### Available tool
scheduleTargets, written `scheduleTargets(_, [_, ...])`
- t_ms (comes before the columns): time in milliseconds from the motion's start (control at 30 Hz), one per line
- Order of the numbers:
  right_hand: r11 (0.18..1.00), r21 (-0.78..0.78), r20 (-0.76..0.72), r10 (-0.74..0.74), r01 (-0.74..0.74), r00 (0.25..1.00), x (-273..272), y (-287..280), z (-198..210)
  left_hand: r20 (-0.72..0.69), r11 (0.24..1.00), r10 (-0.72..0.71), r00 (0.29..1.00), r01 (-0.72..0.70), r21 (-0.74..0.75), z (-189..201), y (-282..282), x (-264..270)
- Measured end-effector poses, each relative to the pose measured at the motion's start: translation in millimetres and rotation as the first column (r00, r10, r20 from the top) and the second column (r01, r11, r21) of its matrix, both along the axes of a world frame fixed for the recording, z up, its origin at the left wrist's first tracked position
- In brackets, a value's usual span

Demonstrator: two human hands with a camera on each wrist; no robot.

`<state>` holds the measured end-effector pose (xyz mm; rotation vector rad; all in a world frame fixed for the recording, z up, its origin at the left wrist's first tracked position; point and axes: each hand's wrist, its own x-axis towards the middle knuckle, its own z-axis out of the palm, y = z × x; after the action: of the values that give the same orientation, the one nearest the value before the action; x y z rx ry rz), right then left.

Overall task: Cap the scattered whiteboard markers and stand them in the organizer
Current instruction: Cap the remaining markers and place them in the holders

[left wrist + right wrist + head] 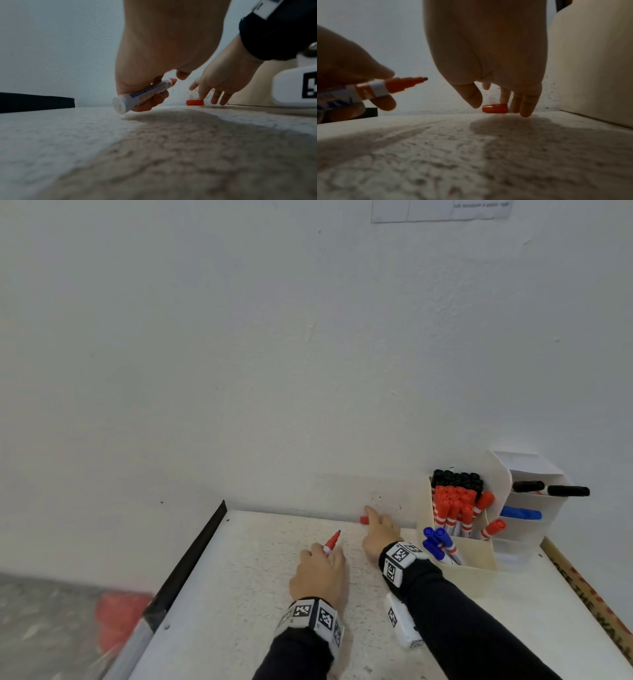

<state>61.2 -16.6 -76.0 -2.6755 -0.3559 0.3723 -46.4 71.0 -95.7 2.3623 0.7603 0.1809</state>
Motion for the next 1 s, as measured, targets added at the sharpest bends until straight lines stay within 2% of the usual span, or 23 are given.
scheduleTargets(133, [0.991,-0.137,-0.010,-0.012,0.011,1.000,4.1,-3.0,-4.2,-0.025,1.000,-0.021,0.999,0.020,-0.017,0.0,1.2,0.3])
scheduleTargets(233, [0.990,-0.136,0.010,-0.039,0.040,0.999,5.3,0.6,-6.3,-0.030,0.999,-0.033,0.999,0.033,0.008,2.8,1.2,-1.6])
scheduleTargets(333, [0.999,-0.026,0.060,-0.041,0.043,0.997,3.2,0.8,-5.1,-0.013,0.999,-0.038,0.999,0.038,0.001,2.3,0.9,-1.6])
scheduleTargets(500, [0.945,0.321,0.119,0.031,-0.068,0.992,-6.8,-3.0,5.0,-0.004,0.999,-0.036,0.999,0.036,-0.003,-4.4,2.5,0.6])
scheduleTargets(600, [0.910,0.366,0.156,0.145,-0.193,0.977,-12.8,-7.7,9.5,0.016,0.999,-0.040,0.999,0.040,-0.003,-7.1,3.8,1.8])
scheduleTargets(667, [0.890,0.400,0.133,0.182,-0.221,0.974,-17.2,-12.3,9.2,0.018,0.999,-0.048,0.999,0.048,0.017,-6.1,3.9,2.3])
scheduleTargets(867, [0.837,0.510,0.030,0.214,-0.199,0.976,-21.7,-28.1,7.0,0.010,0.992,-0.101,0.995,0.100,0.072,-2.0,0.5,2.6])
scheduleTargets(1000, [0.842,0.491,0.015,0.248,-0.223,0.969,-27.0,-29.8,9.1,0.074,0.988,-0.136,0.988,0.130,0.082,-0.5,-4.5,1.4])
